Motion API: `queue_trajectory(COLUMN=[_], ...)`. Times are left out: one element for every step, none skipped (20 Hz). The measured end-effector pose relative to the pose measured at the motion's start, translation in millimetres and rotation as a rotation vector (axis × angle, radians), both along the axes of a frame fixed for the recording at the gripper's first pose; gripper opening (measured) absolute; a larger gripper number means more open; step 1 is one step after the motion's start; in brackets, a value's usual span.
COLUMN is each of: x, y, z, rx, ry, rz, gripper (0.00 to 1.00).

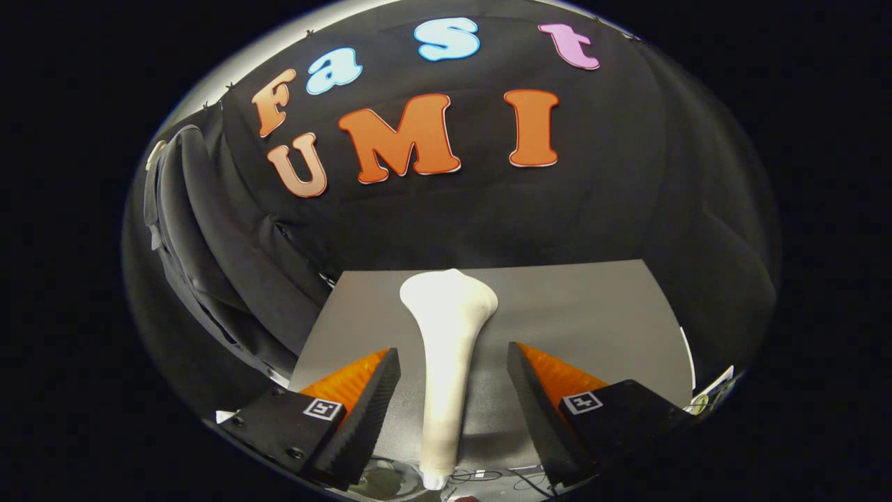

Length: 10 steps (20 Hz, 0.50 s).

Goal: Iron the clothes twice with a garment steamer, once on the left side and once on the right side.

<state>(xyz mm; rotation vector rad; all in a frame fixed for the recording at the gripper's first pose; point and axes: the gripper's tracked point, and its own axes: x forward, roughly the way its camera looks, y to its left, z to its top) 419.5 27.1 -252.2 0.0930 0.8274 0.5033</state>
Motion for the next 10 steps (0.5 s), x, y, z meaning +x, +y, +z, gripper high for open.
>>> queue_trajectory(x=[1.4, 4.1, 3.8, 3.3, 4.7, 4.4, 4.7, 4.5, 4.7, 2.6], y=[1.9, 3.2, 3.6, 3.1, 3.5, 5.4, 5.9, 6.4, 8.0, 8.4], z=[-7.6, -15.0, -21.3, -26.4, -31.2, -34.5, -39.2, -42.7, -46.2, -51.4], rx=[-0.005, -0.011, -0.015, -0.016, -0.017, -0.017, -0.019, -0.026, -0.034, -0.038], ry=[0.019, 0.037, 0.056, 0.075, 0.095, 0.110, 0.120, 0.130, 0.141, 0.155], rz=[0.003, 0.006, 0.010, 0.010, 0.008, 0.008, 0.012, 0.019, 0.026, 0.034], gripper=[0.99, 0.99, 0.99, 0.99, 0.99, 0.99, 0.99, 0.99, 0.99, 0.98])
